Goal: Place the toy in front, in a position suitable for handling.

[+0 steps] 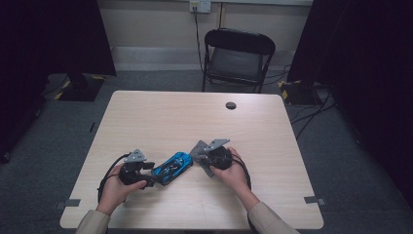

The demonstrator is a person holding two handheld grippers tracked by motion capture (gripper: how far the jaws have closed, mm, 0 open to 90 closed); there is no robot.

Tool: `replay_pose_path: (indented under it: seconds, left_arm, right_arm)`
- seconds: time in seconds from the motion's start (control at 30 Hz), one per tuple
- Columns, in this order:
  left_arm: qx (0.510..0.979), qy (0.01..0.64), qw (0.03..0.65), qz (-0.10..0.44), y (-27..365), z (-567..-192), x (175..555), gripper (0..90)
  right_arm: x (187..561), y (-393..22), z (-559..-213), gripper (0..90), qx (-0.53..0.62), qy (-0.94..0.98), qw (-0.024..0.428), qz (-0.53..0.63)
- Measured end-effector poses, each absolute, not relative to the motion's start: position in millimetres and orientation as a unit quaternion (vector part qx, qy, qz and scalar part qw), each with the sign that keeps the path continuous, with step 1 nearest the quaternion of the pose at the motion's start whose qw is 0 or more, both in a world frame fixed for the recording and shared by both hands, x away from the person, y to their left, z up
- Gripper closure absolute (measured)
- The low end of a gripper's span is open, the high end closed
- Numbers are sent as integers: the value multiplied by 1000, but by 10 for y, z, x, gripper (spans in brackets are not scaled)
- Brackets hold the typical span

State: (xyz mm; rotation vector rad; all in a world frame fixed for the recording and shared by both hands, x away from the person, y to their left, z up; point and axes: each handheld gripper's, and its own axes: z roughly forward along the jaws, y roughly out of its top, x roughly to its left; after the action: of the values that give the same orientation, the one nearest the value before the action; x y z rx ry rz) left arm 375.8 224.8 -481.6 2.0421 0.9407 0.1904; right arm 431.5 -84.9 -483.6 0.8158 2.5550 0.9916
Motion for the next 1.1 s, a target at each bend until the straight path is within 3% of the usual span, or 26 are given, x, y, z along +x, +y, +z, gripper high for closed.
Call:
replay_pose_path:
  seconds: [0.1,0.3,0.53,0.7,1.1]
  left_arm:
    - [825,359,429,78,2144,-4772,3802,210]
    - [835,348,418,81,1920,-4832,3948,185]
    - [859,328,383,91,1796,-4940,4004,195]
    - [863,319,381,95,1794,-4937,3980,234]
    - [867,308,377,107,1929,-4951,3807,223]
  right_arm:
    - [4315,-868,-4849,744,288,880,137,351]
    - [4321,-868,-4846,745,286,882,136,350]
    - [4326,-878,-4853,746,289,879,132,355]
    - [4324,-878,-4854,746,290,879,133,355]
    - [4318,-874,-4854,746,289,879,136,354]
